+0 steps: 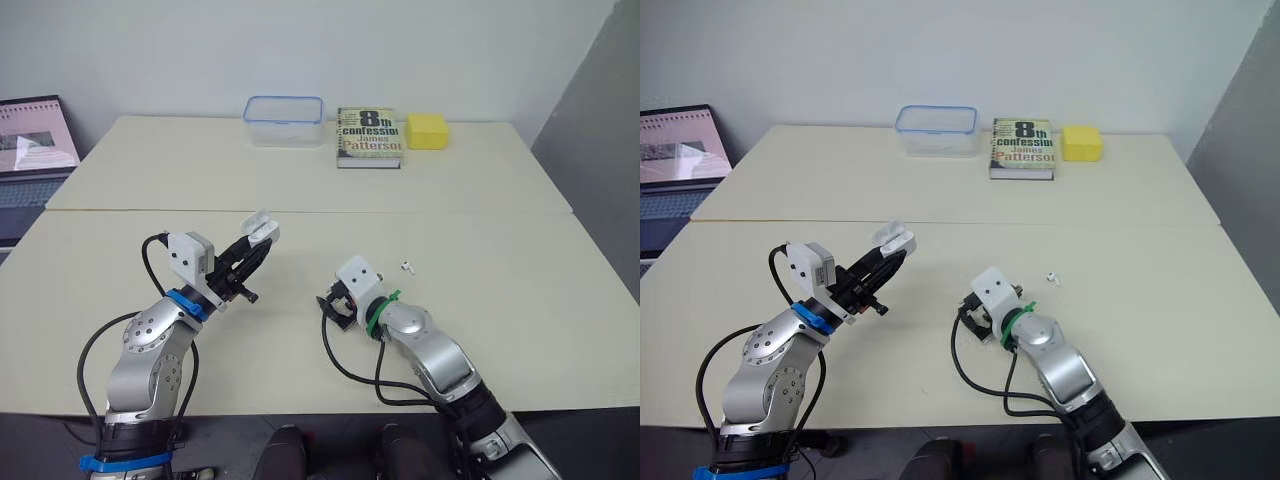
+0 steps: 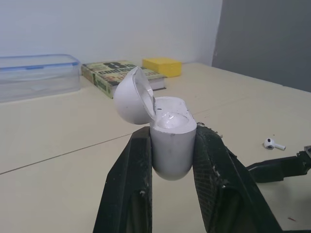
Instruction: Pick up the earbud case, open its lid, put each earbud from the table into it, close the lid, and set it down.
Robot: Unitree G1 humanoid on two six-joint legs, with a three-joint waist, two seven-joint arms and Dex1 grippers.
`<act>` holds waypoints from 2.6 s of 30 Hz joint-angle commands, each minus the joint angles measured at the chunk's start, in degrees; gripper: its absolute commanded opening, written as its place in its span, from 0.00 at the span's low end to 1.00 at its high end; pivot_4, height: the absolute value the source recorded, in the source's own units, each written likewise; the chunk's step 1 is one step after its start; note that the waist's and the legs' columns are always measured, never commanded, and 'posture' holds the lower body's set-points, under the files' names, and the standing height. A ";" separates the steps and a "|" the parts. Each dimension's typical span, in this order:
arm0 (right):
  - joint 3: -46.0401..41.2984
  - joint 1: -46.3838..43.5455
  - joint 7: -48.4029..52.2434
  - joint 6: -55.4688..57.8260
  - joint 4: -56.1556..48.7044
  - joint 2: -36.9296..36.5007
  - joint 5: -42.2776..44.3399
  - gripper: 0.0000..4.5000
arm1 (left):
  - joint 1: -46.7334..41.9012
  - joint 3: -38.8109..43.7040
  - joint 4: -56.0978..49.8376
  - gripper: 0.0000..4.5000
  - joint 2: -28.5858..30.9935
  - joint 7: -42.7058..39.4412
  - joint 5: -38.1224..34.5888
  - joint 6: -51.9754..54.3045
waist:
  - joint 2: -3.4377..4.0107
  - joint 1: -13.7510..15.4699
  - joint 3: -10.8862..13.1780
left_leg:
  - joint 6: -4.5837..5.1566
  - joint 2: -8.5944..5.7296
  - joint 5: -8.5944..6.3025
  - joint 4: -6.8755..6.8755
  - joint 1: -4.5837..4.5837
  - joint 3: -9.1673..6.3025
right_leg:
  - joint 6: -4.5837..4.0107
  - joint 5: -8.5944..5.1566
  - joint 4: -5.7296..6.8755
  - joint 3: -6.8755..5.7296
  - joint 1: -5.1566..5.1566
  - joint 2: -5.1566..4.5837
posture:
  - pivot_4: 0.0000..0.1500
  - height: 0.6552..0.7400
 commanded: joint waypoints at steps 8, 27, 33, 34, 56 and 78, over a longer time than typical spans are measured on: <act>-1.46 0.46 2.81 5.37 -4.41 -1.04 0.69 0.17 | -0.31 -0.33 -3.29 0.17 0.58 0.47 -0.17 -0.02 | 0.00 0.29 0.00 | 0.00 -0.01 0.00 0.00 -0.02 -0.02 | -0.01 -0.01 -0.02 -0.02 0.00 -0.02 | 1.00 1.00; -6.42 0.89 62.77 -30.59 -9.16 -48.68 14.10 0.11 | 1.98 -2.75 -6.83 0.17 1.39 -1.01 0.15 0.56 | -0.03 0.30 0.07 | 0.00 -0.06 -0.02 -0.14 -0.20 -0.01 | 0.09 0.06 -0.65 -0.10 0.06 -0.08 | 1.00 1.00; -5.42 -0.19 71.98 -44.40 1.42 -53.44 10.80 0.11 | 4.46 -3.21 -9.61 0.17 1.90 -0.62 -0.17 1.02 | -0.04 0.22 0.08 | 0.00 0.01 -0.02 -0.14 -0.11 0.04 | 0.08 0.07 -0.61 -0.07 0.09 -0.06 | 1.00 1.00; -5.37 -0.12 72.24 -44.98 2.02 -53.46 10.39 0.11 | 4.85 -3.18 -10.06 0.17 1.97 -0.54 -0.24 1.13 | -0.04 0.25 0.09 | 0.00 0.01 -0.02 -0.14 -0.12 0.03 | 0.07 0.07 -0.60 -0.08 0.08 -0.06 | 1.00 1.00; -3.97 1.50 69.05 -52.14 7.76 -54.34 0.93 0.64 | 4.44 -3.72 -11.66 0.17 2.10 0.27 -0.06 3.19 | -0.06 0.55 0.07 | -0.03 -0.10 -0.03 -0.07 -0.07 0.04 | 0.09 0.08 -0.69 -0.05 0.27 -0.26 | 1.00 1.00; -10.06 12.53 47.54 13.46 -35.93 -63.00 5.06 0.72 | 4.90 -5.63 -8.79 0.17 0.96 0.84 0.81 2.26 | 0.02 0.93 0.11 | -0.15 -0.11 -0.11 -0.08 -0.16 0.09 | 0.07 0.03 -0.77 -0.07 0.16 -0.61 | 1.00 1.00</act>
